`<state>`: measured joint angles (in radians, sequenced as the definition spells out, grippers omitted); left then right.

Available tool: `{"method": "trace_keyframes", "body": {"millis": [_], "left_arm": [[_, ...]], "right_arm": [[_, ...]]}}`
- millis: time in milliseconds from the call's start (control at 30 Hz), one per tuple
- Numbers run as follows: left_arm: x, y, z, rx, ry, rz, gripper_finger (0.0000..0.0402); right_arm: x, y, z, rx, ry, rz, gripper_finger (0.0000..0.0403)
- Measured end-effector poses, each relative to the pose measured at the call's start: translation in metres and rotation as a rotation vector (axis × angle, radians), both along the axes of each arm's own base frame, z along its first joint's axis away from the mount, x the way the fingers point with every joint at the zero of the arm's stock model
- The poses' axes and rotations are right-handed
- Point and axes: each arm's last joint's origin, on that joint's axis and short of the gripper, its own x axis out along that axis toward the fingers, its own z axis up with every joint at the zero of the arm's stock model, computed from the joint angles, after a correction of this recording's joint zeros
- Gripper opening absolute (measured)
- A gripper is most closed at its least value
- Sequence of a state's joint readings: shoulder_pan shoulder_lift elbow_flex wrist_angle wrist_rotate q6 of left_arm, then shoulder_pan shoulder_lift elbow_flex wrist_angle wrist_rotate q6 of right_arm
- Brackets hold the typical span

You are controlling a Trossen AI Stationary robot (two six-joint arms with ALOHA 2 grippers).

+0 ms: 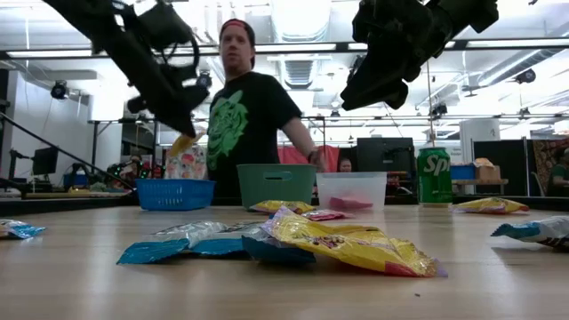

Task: Sort candy
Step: Put the yellow candy into the blue bin, then put the red candy into the transparent bin

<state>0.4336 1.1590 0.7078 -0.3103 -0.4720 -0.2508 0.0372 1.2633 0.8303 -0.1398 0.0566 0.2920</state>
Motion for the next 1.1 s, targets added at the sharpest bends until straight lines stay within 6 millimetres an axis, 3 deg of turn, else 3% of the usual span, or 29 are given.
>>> {"method": "trace_keyframes", "body": {"millis": [267, 667, 800, 1100], "left_arm": [[-0.001, 0.039, -0.028, -0.06, 0.095, 0.056, 0.0], [0.019, 0.058, -0.039, -0.094, 0.203, 0.082, 0.0005], [0.021, 0.062, -0.04, -0.095, 0.29, 0.118, 0.0028], [0.02, 0.06, -0.035, -0.093, 0.284, 0.116, 0.0099]], "right_arm": [[0.0, 0.0, 0.0, -0.008, 0.0, 0.001, 0.012], [0.0, 0.0, 0.0, -0.01, -0.001, -0.001, 0.014], [0.0, 0.0, 0.0, -0.01, 0.0, -0.001, 0.0141], [0.0, 0.0, 0.0, -0.008, 0.0, -0.003, 0.0141]]}}
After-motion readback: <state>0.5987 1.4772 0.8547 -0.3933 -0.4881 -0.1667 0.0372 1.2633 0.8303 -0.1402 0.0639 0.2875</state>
